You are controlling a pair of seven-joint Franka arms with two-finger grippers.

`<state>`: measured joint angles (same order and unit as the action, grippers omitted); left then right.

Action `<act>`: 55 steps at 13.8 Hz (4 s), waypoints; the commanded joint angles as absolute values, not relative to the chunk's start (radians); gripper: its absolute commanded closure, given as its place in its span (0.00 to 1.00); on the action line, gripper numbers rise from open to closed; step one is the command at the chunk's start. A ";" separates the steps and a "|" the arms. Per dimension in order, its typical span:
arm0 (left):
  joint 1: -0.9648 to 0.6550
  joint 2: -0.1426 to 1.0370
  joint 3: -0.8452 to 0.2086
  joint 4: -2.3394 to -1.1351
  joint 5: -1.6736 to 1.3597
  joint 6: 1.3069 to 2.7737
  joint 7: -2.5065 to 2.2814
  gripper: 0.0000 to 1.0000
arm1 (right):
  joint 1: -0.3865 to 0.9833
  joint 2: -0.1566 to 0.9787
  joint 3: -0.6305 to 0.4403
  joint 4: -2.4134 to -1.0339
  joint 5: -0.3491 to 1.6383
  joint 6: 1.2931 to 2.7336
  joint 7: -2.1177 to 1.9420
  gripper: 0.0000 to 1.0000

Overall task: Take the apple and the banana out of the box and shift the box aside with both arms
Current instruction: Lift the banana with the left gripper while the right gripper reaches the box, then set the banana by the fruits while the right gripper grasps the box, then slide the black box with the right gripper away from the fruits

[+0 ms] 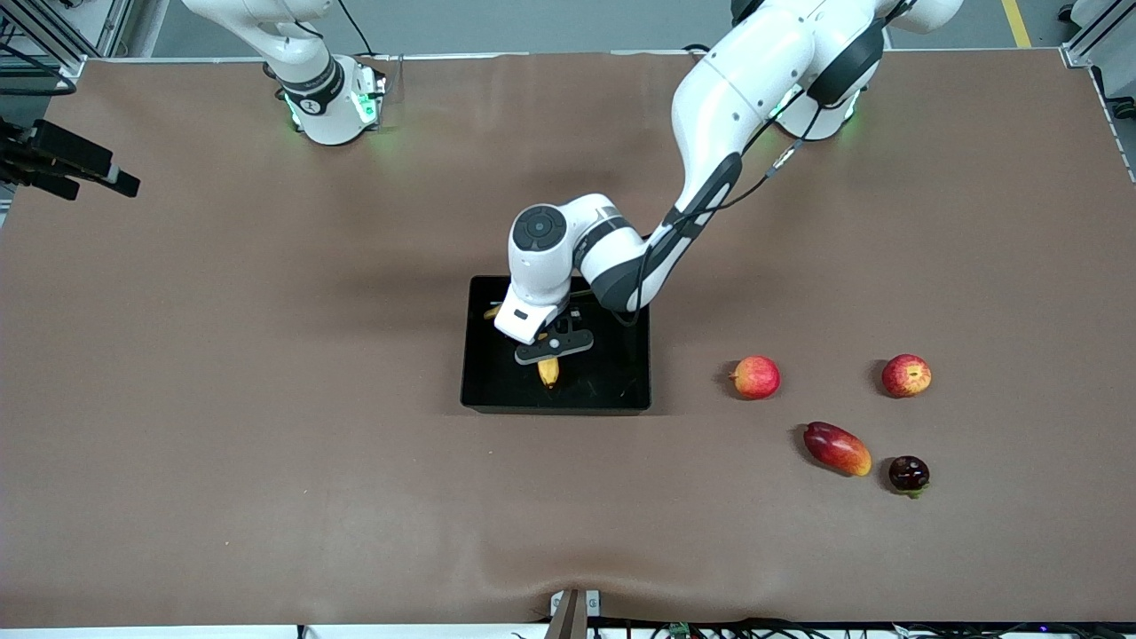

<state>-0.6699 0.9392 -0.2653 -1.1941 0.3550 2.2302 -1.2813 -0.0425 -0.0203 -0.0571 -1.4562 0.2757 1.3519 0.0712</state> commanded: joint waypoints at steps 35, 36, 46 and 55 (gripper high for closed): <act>0.140 0.468 -0.252 -2.048 0.365 2.421 -0.930 0.00 | 0.540 0.466 -0.092 -1.716 0.328 2.008 0.250 0.00; 0.140 0.442 -0.256 -2.043 0.365 2.419 -0.933 0.00 | 0.538 0.468 -0.092 -1.735 0.328 2.017 0.259 0.00; 0.140 0.344 -0.408 -1.534 0.339 1.720 -0.774 0.00 | 0.597 0.511 -0.087 -1.835 0.336 2.238 0.353 0.98; 0.233 0.135 -0.358 -1.451 0.143 1.549 -0.199 0.00 | 0.355 0.370 -0.092 -1.821 0.330 2.001 0.082 1.00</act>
<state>0.2242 0.2060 -0.3901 -1.4210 0.1884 1.5634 -0.3121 0.4568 0.4622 -0.1054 -1.8097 0.3457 2.0886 0.1681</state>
